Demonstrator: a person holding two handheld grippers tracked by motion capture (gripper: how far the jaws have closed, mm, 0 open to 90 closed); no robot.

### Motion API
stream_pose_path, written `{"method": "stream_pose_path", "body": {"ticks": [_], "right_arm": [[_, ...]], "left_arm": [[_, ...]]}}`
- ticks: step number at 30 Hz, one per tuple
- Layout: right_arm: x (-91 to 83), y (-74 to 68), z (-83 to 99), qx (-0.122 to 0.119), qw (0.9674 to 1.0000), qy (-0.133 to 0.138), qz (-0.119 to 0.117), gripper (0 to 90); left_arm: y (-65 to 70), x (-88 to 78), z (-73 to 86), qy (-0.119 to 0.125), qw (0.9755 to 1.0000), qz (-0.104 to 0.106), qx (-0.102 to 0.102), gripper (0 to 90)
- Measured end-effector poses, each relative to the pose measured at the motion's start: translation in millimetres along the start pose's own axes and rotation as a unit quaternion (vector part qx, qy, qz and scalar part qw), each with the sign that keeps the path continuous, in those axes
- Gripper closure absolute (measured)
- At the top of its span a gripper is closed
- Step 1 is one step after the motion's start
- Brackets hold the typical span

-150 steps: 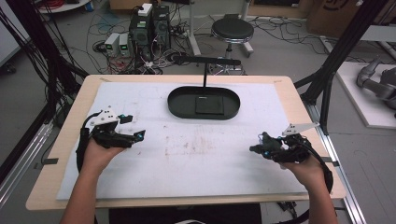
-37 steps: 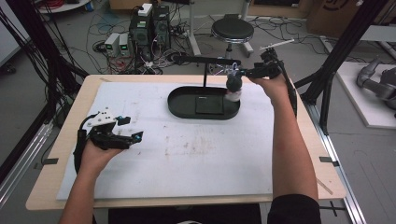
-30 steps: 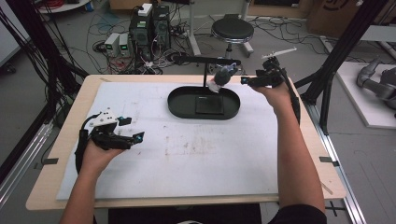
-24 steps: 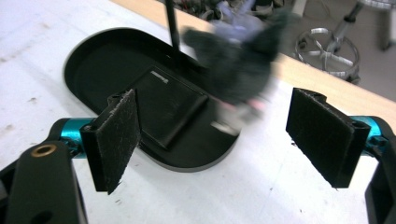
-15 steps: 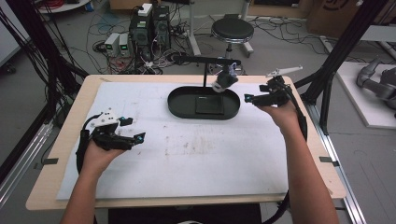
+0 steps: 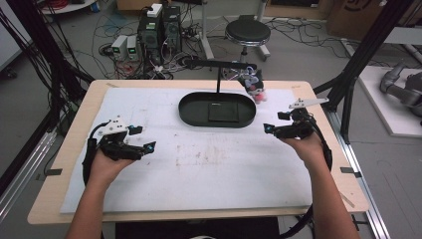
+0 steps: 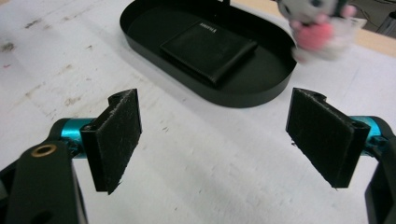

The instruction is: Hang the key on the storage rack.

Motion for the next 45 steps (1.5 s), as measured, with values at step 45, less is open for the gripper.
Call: {"method": "stream_pose_path", "body": {"ticks": [45], "right_arm": [[-2.0, -5.1, 65.2, 0.023, 0.9993, 0.031, -0.003, 18.8]], "left_arm": [[-2.8, 7.1, 6.8, -0.001, 0.9999, 0.011, -0.009, 18.4]]}}
Point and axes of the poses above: each handheld gripper's, and its own axes: x roughly forward along the jaws, z roughly out of its underside, y roughly to its right, the point moved 5 cm from there along x, roughly forward along the jaws, and after that the axes turned 6 degrees about z, right-handed, at the moved point
